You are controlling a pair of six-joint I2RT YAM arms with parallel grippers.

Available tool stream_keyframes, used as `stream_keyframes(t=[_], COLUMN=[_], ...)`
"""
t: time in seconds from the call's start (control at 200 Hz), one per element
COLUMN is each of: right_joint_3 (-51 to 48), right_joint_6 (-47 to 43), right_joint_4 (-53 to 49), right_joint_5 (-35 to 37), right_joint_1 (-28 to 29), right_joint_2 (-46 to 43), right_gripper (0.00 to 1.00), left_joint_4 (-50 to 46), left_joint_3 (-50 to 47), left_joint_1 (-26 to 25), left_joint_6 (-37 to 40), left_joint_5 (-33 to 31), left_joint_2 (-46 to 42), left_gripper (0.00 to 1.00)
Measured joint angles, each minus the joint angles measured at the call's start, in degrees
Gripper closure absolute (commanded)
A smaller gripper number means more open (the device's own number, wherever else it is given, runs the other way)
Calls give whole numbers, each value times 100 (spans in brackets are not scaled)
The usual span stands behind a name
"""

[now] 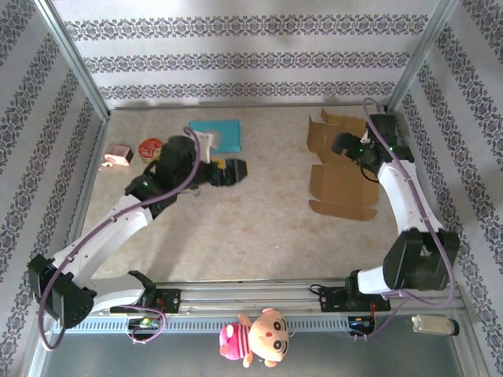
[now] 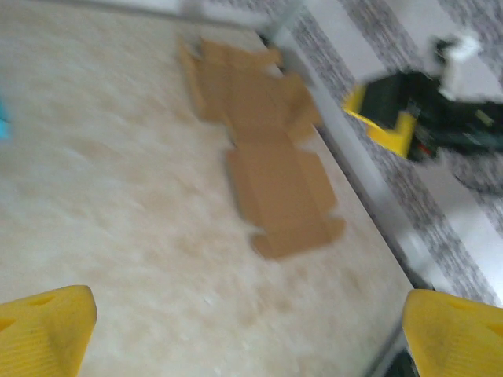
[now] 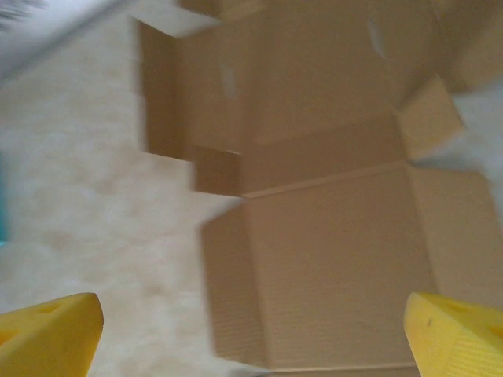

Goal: Fold the paper box

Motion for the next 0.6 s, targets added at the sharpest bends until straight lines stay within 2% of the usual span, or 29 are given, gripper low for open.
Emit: stream_keyframes(t=[0.11, 0.215, 0.395, 0.49, 0.6], right_joint_3=[295, 973, 2455, 3126, 3392], right_joint_6=[-234, -472, -693, -728, -798], right_joint_4=[-153, -313, -566, -693, -885], right_joint_5=[33, 168, 236, 138, -127], right_joint_1=[-426, -763, -1305, -1469, -1467], right_joint_2=[933, 1904, 3228, 3827, 4225], right_gripper=[2, 2, 3, 9, 18], left_joint_4=[402, 719, 933, 920, 874], left_joint_3=[-343, -470, -568, -568, -535], left_joint_1=[-723, -1110, -1154, -1143, -1078], left_joint_6=[11, 57, 153, 258, 310], left_joint_5=[186, 304, 190, 42, -39], left_joint_2=[7, 107, 304, 400, 555], left_gripper=[0, 0, 1, 1, 1])
